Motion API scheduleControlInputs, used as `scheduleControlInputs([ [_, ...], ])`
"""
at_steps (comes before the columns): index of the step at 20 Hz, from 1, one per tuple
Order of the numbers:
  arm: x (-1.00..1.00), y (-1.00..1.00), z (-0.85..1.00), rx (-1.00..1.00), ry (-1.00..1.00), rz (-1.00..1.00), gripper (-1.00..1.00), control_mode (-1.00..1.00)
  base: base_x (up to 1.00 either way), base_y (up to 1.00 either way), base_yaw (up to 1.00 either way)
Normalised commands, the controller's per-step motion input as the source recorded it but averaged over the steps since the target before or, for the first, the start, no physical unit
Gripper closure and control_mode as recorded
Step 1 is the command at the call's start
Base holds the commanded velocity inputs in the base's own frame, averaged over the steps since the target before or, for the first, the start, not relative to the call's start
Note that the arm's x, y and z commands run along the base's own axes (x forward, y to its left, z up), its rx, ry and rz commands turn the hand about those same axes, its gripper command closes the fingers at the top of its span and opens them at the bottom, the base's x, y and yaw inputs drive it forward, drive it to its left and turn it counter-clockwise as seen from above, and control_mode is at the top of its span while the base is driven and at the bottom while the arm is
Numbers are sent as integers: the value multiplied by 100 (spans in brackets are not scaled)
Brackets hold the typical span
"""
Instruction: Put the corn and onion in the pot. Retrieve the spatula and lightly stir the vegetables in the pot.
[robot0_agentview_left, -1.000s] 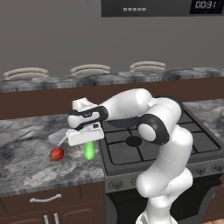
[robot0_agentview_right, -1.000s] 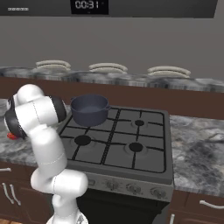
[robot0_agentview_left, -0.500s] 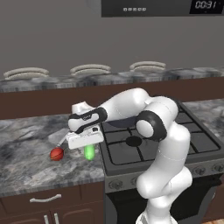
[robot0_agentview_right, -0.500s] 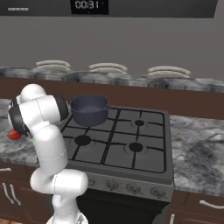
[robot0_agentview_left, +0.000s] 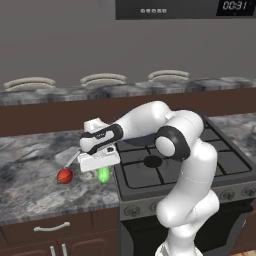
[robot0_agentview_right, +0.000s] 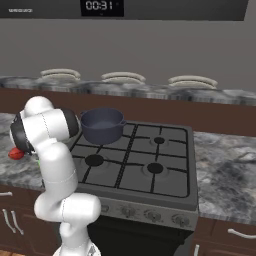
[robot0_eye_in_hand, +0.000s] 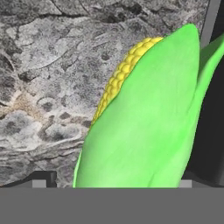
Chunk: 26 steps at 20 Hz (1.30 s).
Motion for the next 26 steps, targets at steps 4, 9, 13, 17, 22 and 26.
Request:
scheduleControlInputs([
  [4,0,0,0,0,0,0,100,-100,0,0,0],
  [9,0,0,0,0,0,0,100,-100,0,0,0],
  [13,-17,0,44,0,-1,0,100,-100,0,0,0],
  [17,-15,-11,100,1,-12,0,100,-100,0,0,0],
  [22,-10,-56,100,0,-22,0,100,-100,0,0,0],
  [26,-1,-81,100,0,-25,-1,100,-100,0,0,0],
])
